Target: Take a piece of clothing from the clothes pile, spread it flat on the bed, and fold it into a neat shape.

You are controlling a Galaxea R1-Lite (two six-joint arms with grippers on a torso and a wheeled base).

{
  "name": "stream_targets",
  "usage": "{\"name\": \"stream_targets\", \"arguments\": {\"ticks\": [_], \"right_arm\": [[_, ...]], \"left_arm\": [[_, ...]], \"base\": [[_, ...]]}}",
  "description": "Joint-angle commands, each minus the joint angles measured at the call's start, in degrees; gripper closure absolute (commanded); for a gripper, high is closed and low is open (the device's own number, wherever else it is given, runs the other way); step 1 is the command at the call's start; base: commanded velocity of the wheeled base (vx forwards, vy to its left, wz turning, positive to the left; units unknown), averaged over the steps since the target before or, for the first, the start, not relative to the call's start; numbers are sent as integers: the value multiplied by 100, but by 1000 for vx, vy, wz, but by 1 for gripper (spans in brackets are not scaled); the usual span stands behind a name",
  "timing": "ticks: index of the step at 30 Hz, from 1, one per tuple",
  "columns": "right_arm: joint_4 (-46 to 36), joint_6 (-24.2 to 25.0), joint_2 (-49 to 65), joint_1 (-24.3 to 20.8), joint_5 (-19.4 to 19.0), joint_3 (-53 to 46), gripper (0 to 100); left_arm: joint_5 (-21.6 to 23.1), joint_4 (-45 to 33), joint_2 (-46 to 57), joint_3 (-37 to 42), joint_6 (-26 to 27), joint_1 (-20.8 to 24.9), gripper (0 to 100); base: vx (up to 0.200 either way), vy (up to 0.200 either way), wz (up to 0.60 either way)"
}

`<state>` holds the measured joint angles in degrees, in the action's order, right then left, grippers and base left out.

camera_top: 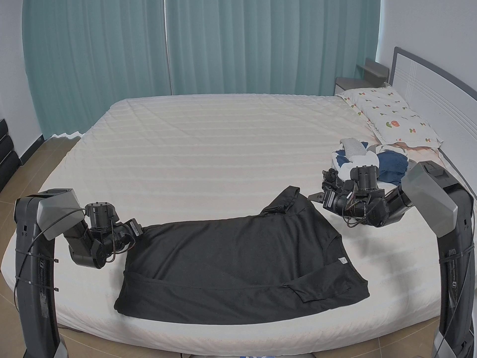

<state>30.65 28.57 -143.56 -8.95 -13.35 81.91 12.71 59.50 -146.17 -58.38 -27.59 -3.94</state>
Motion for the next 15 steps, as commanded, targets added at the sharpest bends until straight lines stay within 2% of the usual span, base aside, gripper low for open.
{"name": "stream_targets", "arguments": {"ticks": [1, 6, 15], "right_arm": [[-736, -80, -946, -98, 280, 1416, 0], [-1157, -54, -1359, -213, 315, 2145, 0], [-1149, 17, -1728, -221, 324, 2725, 0]], "left_arm": [[-6, 105, 167, 292, -36, -11, 100], [-15, 158, 159, 301, -115, -11, 100], [-15, 158, 150, 301, -115, -11, 100]], "base": [[0, 0, 0], [0, 0, 0], [0, 0, 0]]}}
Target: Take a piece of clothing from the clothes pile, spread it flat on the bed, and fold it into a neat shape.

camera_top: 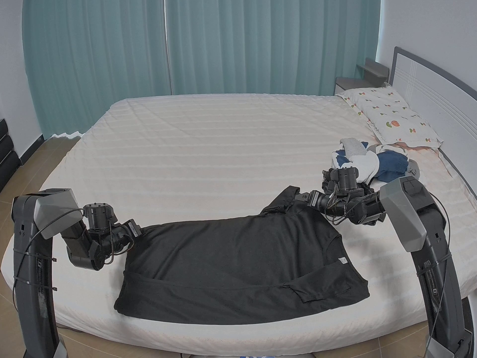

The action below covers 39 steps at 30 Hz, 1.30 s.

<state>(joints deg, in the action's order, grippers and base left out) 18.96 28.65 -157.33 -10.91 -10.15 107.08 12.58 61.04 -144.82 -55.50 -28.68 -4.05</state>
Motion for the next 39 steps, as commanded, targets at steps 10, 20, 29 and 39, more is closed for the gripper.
{"name": "stream_targets", "arguments": {"ticks": [10, 20, 29, 39], "right_arm": [[82, 396, -298, 10, 128, 313, 100], [117, 414, 1, 115, 409, 23, 100], [1664, 326, 449, 115, 567, -1119, 100], [2262, -43, 370, 89, 594, -1374, 100]], "left_arm": [[-1, 57, 60, 4, -6, 0, 100], [-63, 216, 200, 4, -14, -8, 100], [-63, 216, 446, 48, -32, -149, 100], [-54, 216, 728, 136, -155, -290, 100]], "base": [[0, 0, 0], [0, 0, 0], [0, 0, 0], [0, 0, 0]]}}
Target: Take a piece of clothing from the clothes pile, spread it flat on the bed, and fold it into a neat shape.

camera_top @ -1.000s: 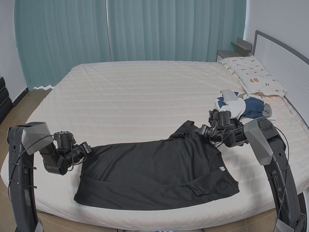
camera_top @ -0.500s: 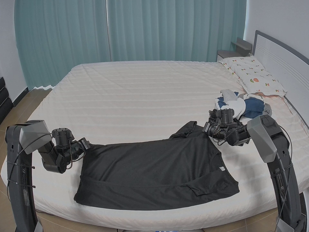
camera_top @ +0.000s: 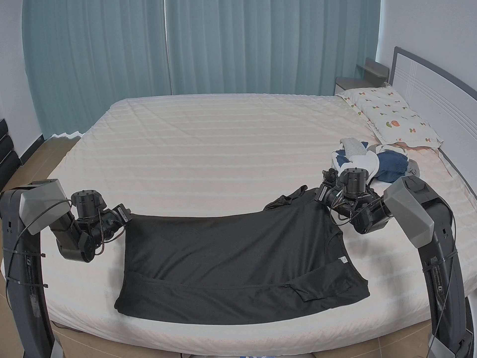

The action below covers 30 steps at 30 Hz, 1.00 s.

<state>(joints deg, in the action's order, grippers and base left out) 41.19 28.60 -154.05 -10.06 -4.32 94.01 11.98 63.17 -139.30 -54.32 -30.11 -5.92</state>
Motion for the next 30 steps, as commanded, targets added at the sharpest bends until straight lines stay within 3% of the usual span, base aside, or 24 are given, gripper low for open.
{"name": "stream_targets", "arguments": {"ticks": [1, 9, 18, 30], "right_arm": [[38, -39, 42, 4, 10, -67, 100], [724, -109, 42, -23, 150, -199, 100], [978, -417, 51, -40, 229, -489, 100], [1286, -408, 279, 21, 185, -981, 100]], "left_arm": [[6, 2, 175, 18, -12, -102, 100], [32, 2, 351, 36, -197, -242, 100], [59, 20, 307, 62, -188, -234, 100], [41, 20, 325, 53, -188, -234, 100]], "base": [[0, 0, 0], [0, 0, 0], [0, 0, 0], [0, 0, 0]]}}
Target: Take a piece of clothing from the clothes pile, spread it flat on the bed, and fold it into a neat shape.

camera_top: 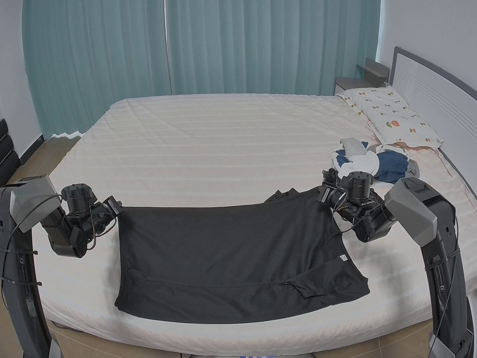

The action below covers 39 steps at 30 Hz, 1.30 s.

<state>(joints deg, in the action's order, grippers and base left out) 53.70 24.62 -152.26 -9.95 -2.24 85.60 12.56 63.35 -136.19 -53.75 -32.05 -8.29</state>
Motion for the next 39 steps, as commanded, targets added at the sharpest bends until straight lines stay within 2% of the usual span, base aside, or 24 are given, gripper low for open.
{"name": "stream_targets", "arguments": {"ticks": [1, 12, 13, 17, 22, 31, 39], "right_arm": [[35, -28, 100, 2, -39, -211, 100], [-369, -2, 21, 2, -92, -237, 100], [-369, 25, -5, 10, -101, -228, 0], [-351, 262, -41, 10, -259, -193, 0], [-501, 649, -67, 10, -699, -44, 0], [-1652, 763, -287, 160, -874, 967, 0], [-1810, 930, -375, 125, -1068, 1125, 0]], "left_arm": [[-25, 1, 31, 5, 6, 3, 100], [-43, 1, 31, 242, 41, -15, 100], [-43, 1, 23, 233, 41, -24, 100], [-43, 1, 14, 198, 50, -15, 100], [-43, 1, 5, 163, 58, 3, 100], [-43, -7, -4, 180, 50, 3, 100], [-43, -7, -48, 163, 58, 3, 100]], "base": [[0, 0, 0], [0, 0, 0], [0, 0, 0], [0, 0, 0], [0, 0, 0], [0, 0, 0], [0, 0, 0]]}}
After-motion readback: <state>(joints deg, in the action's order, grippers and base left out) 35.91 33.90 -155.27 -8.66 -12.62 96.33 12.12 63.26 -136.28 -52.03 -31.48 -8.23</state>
